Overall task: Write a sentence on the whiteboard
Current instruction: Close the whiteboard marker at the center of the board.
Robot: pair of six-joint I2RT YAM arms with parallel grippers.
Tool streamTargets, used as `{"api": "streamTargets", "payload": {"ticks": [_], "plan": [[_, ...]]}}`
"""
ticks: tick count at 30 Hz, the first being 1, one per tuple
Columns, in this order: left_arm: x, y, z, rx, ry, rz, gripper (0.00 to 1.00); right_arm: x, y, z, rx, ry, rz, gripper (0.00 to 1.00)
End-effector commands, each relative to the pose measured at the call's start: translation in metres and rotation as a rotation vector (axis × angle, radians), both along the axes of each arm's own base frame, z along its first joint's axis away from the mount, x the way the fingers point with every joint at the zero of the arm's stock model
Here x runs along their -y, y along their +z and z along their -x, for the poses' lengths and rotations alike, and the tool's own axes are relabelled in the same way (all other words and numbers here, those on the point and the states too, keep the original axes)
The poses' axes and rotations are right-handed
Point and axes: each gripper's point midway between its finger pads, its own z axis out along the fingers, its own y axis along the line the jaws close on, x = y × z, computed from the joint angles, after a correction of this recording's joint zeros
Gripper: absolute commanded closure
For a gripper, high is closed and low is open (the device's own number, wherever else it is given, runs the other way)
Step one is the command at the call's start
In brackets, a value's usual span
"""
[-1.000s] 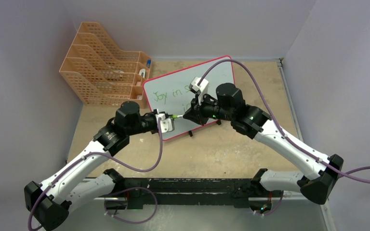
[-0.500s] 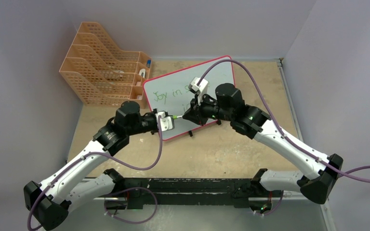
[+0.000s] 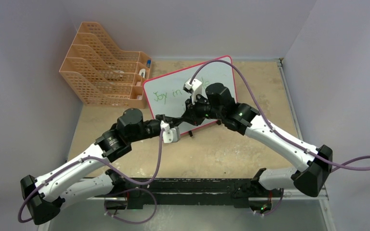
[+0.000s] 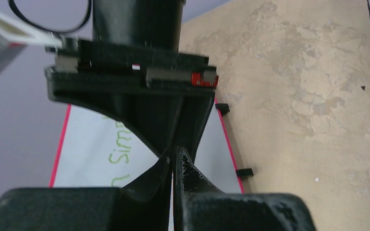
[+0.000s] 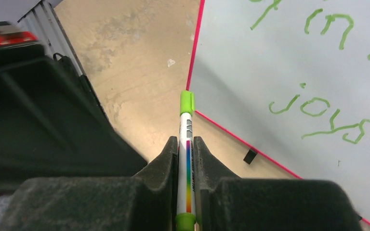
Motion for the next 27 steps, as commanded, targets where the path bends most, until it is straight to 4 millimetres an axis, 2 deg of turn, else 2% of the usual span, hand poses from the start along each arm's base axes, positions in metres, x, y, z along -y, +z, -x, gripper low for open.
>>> {"api": "streamTargets", "payload": {"ticks": [1, 4, 8, 13, 17, 27], "plan": [[0.009, 0.052, 0.003, 0.148, -0.017, 0.11, 1.0, -0.002, 0.019, -0.002, 0.011, -0.045, -0.071, 1.0], [0.004, 0.053, 0.005, 0.135, 0.0, 0.12, 1.0, 0.002, 0.017, 0.005, -0.01, -0.045, -0.078, 1.0], [-0.01, 0.044, 0.008, 0.094, 0.044, 0.101, 1.0, 0.011, 0.019, 0.007, -0.012, -0.088, -0.103, 1.0], [-0.025, 0.04, 0.005, 0.03, 0.128, 0.106, 0.79, 0.018, 0.007, 0.011, -0.04, -0.106, -0.103, 1.0], [-0.037, 0.037, -0.002, -0.038, 0.228, 0.139, 0.68, 0.028, -0.003, 0.016, -0.066, -0.122, -0.127, 1.0], [-0.078, 0.023, -0.023, -0.308, 0.59, 0.266, 0.52, 0.041, -0.045, 0.041, -0.108, -0.113, -0.304, 1.0]]}}
